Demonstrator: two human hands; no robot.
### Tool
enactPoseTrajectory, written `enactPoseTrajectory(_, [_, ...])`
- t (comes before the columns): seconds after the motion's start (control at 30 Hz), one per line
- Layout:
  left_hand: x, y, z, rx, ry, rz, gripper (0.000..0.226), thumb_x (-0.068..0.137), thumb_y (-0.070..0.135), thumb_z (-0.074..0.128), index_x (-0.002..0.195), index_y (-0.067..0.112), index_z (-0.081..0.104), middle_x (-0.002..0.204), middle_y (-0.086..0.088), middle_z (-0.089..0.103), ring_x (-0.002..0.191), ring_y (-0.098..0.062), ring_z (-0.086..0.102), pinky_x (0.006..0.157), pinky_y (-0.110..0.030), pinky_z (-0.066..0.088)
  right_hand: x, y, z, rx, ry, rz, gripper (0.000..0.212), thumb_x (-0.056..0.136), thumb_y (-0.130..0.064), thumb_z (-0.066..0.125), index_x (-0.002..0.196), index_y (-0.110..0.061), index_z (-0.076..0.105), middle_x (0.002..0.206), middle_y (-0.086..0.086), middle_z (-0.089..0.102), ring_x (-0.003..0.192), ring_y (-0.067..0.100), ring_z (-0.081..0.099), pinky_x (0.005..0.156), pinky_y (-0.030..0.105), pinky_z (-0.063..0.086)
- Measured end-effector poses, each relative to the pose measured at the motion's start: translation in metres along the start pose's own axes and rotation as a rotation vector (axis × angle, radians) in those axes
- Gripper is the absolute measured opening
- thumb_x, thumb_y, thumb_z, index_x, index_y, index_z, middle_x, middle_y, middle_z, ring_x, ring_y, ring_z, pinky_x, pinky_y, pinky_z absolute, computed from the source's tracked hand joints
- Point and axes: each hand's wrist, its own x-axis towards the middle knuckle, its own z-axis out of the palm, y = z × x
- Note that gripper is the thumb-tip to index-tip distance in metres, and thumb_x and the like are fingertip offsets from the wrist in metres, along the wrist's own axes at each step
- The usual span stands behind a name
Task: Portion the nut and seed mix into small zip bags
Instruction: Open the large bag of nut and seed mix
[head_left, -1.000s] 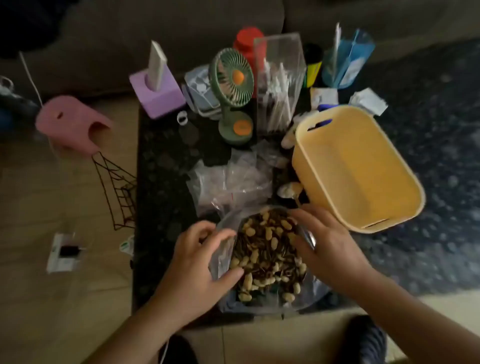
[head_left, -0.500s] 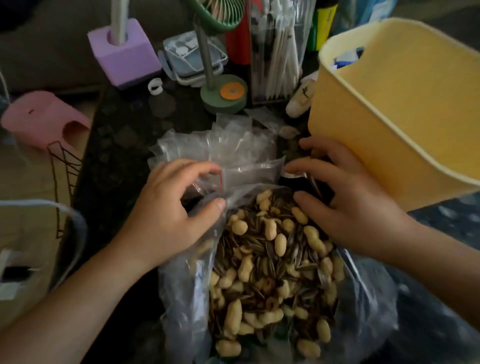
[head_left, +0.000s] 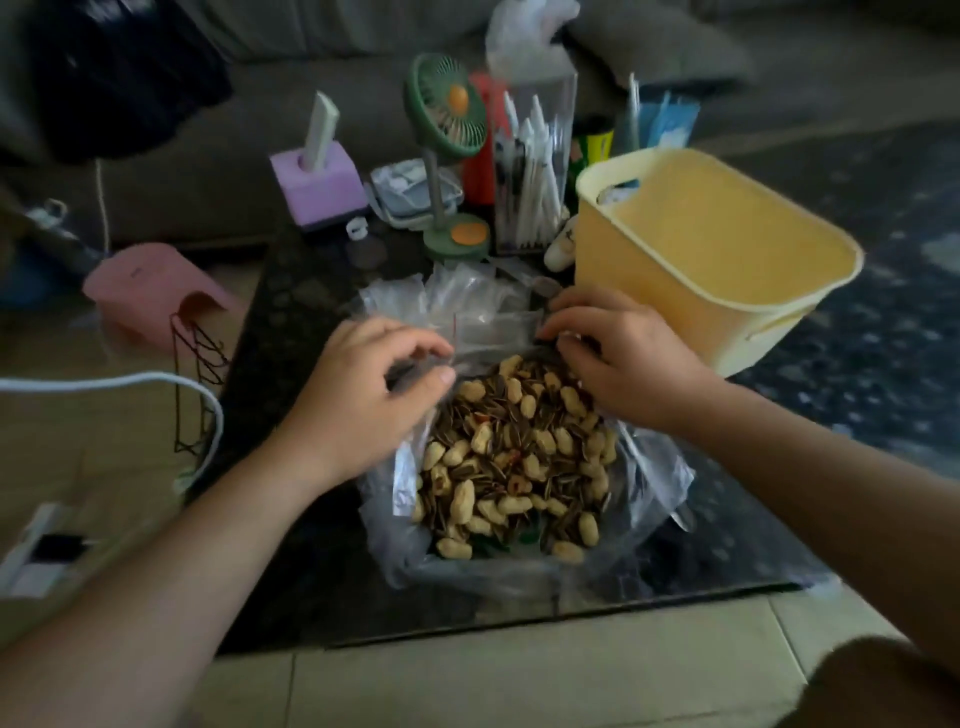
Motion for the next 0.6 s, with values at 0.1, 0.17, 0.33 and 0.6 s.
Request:
enactPoseTrajectory(0.1, [-0.010,0.012,-0.005,-0.009,-0.028,-0.038,0.024,0.094,0.047,0.069,0.118,0.044,0.068,0.120,0.012,0.059,0.123,-0.013,0.049,0.102,-0.032,0.043,-0.003,-0.020,-0.015,-0.021,-0.017,0.014,0.026,0.100,-0.026,0.062,0.123,-0.025,0.072,0.138,-0.004,0.058,0.125,0.016,0.054,0.105,0.025,0.039])
enactPoseTrajectory(0.17, [-0.014,0.023,-0.014,-0.024,-0.038,-0.056,0.025,0.094,0.049,0.068,0.119,0.046,0.066,0.123,0.015,0.057,0.124,-0.009,0.049,0.102,-0.029,0.044,-0.008,-0.034,-0.025,-0.051,-0.029,0.030,0.028,0.098,-0.031,0.063,0.125,-0.030,0.070,0.140,-0.006,0.057,0.129,0.016,0.053,0.112,0.031,0.042])
enactPoseTrajectory(0.33, [-0.021,0.057,-0.049,0.009,-0.030,-0.066,0.028,0.096,0.050,0.068,0.122,0.041,0.069,0.126,0.016,0.058,0.123,-0.006,0.048,0.103,-0.027,0.043,-0.020,-0.079,-0.052,-0.030,0.018,0.045,0.028,0.097,-0.033,0.063,0.124,-0.037,0.070,0.133,-0.013,0.060,0.122,0.012,0.057,0.103,0.025,0.046])
enactPoseTrajectory(0.6, [-0.034,0.104,-0.080,0.039,-0.208,-0.159,0.026,0.085,0.067,0.068,0.105,0.051,0.065,0.124,0.012,0.054,0.121,-0.011,0.052,0.110,-0.041,0.049,-0.083,-0.105,-0.105,0.108,0.080,0.205,0.028,0.101,-0.034,0.063,0.127,-0.044,0.064,0.122,-0.026,0.047,0.111,0.001,0.052,0.095,0.019,0.042])
